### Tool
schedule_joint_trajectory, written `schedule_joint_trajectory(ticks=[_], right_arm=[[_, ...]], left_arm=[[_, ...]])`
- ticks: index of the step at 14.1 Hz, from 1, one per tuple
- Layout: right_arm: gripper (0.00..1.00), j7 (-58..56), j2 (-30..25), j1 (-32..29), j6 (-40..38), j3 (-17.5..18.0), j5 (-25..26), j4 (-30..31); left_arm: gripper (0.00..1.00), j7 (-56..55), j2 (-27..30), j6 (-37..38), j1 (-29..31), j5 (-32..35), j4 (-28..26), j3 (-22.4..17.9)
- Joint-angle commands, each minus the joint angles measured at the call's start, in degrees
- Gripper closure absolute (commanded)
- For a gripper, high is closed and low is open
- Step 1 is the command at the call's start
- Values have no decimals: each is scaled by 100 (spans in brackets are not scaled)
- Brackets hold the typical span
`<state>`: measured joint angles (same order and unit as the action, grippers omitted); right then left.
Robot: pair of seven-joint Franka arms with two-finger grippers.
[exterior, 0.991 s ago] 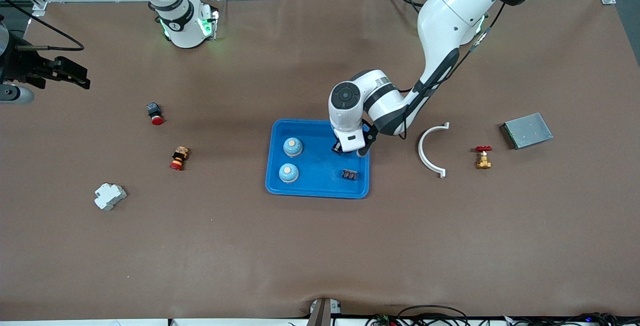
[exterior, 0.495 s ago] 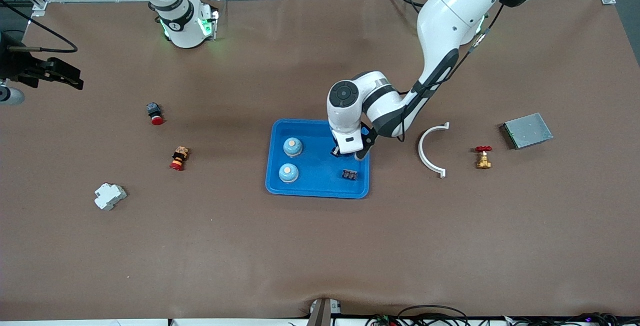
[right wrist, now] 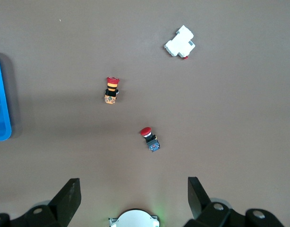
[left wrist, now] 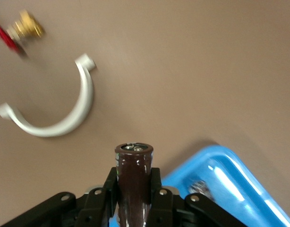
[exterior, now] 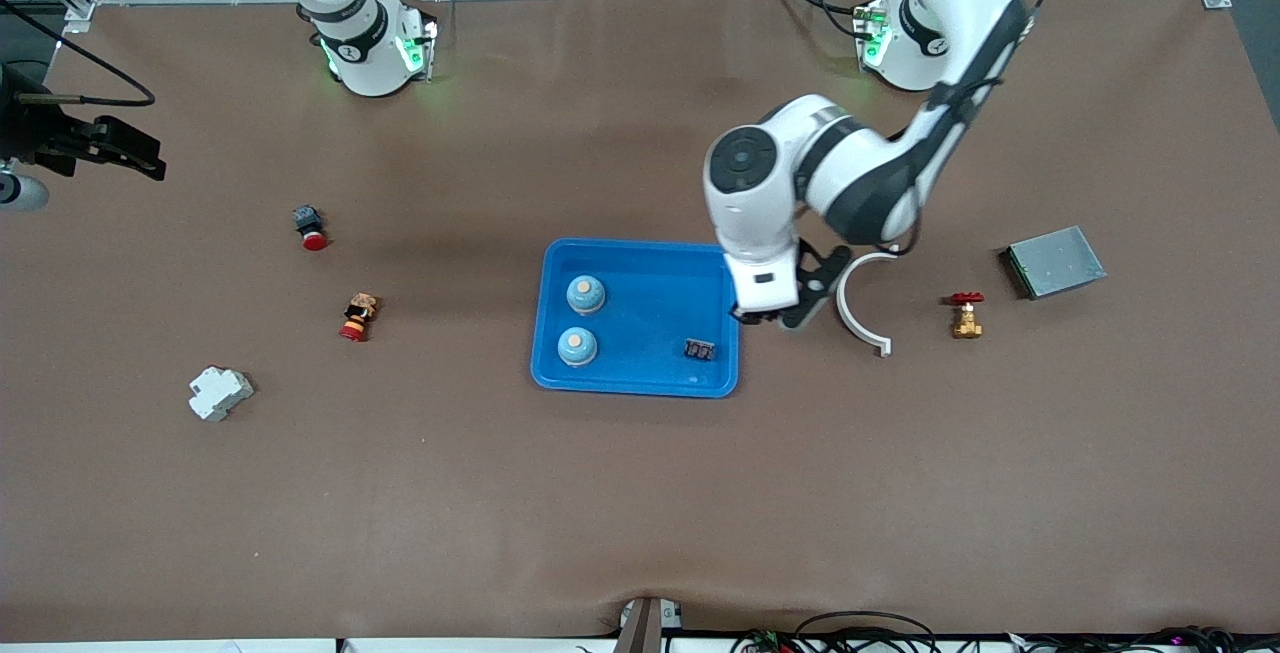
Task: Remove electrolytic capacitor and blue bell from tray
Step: 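Lift the capacitor and carry it toward the brass valve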
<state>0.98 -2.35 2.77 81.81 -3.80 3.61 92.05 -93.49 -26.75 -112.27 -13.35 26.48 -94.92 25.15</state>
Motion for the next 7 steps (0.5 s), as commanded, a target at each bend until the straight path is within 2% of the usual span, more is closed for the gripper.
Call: schedule_joint_trajectory(ticks=[1,7], right_arm=[[0,218,-11,-48,19,99,131,-38],[0,158,-29,-57,20,134,70,-73]], left_arm=[[100,998,468,284,577,-423,-211,34],[100,1885,548,995,1597,-661,-247,34]])
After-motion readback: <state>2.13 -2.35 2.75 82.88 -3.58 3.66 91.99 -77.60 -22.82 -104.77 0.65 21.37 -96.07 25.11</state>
